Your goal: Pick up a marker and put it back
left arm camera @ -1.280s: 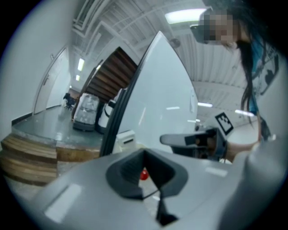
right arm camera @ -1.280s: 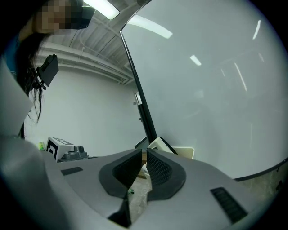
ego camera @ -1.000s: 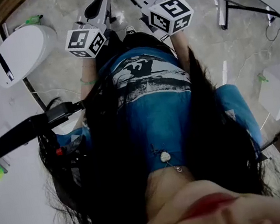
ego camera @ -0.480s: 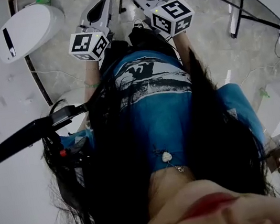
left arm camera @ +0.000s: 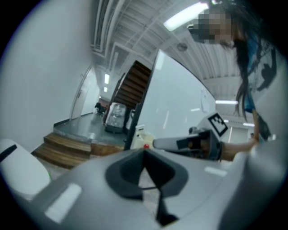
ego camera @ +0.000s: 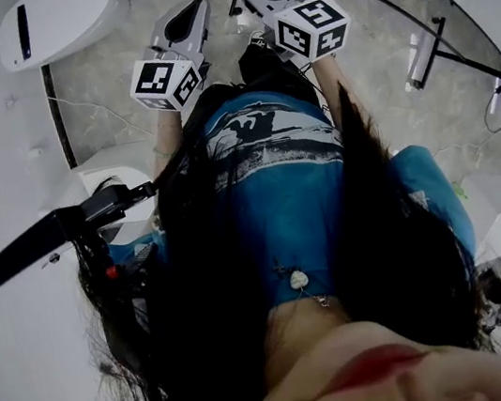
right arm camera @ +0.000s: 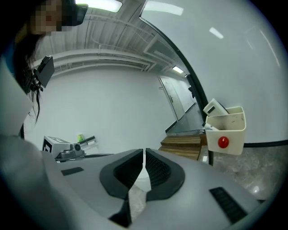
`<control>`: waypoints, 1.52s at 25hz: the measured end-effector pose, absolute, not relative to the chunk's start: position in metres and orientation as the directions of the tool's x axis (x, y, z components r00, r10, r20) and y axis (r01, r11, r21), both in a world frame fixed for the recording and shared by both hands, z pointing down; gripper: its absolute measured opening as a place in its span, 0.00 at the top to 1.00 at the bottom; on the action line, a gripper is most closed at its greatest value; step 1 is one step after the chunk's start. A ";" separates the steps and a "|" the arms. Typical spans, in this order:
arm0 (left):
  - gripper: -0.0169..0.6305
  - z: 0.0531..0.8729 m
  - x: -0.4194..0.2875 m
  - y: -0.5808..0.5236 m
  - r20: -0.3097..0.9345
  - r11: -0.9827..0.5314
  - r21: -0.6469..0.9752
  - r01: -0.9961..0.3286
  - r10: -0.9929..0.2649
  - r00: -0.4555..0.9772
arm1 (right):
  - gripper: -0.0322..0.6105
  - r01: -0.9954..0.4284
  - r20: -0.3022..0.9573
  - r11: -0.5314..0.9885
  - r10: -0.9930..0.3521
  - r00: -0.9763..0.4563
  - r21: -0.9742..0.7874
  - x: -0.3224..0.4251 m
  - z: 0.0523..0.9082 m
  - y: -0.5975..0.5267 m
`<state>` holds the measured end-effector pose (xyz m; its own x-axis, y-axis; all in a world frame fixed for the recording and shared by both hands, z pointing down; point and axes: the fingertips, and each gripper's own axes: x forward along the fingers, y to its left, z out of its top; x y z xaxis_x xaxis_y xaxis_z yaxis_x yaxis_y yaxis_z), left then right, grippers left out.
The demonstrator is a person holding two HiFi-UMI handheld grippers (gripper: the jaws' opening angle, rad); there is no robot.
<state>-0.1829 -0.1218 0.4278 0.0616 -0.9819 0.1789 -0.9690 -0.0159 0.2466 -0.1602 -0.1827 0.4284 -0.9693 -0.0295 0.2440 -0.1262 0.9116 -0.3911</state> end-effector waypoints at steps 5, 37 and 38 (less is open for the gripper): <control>0.99 0.426 -0.204 -0.032 0.150 0.003 0.254 -0.967 -0.988 0.037 | 0.91 -0.135 0.235 0.900 -0.037 -0.971 -0.414 -0.177 0.425 -0.096; 0.99 0.430 -0.061 0.125 0.090 -0.198 0.317 -0.927 -0.967 0.237 | 0.91 -0.340 0.309 0.853 -0.225 -0.924 -0.396 -0.012 0.433 0.087; 0.99 0.429 -0.049 0.129 0.091 -0.199 0.313 -0.929 -0.967 0.238 | 0.91 -0.339 0.303 0.852 -0.226 -0.926 -0.399 -0.001 0.433 0.091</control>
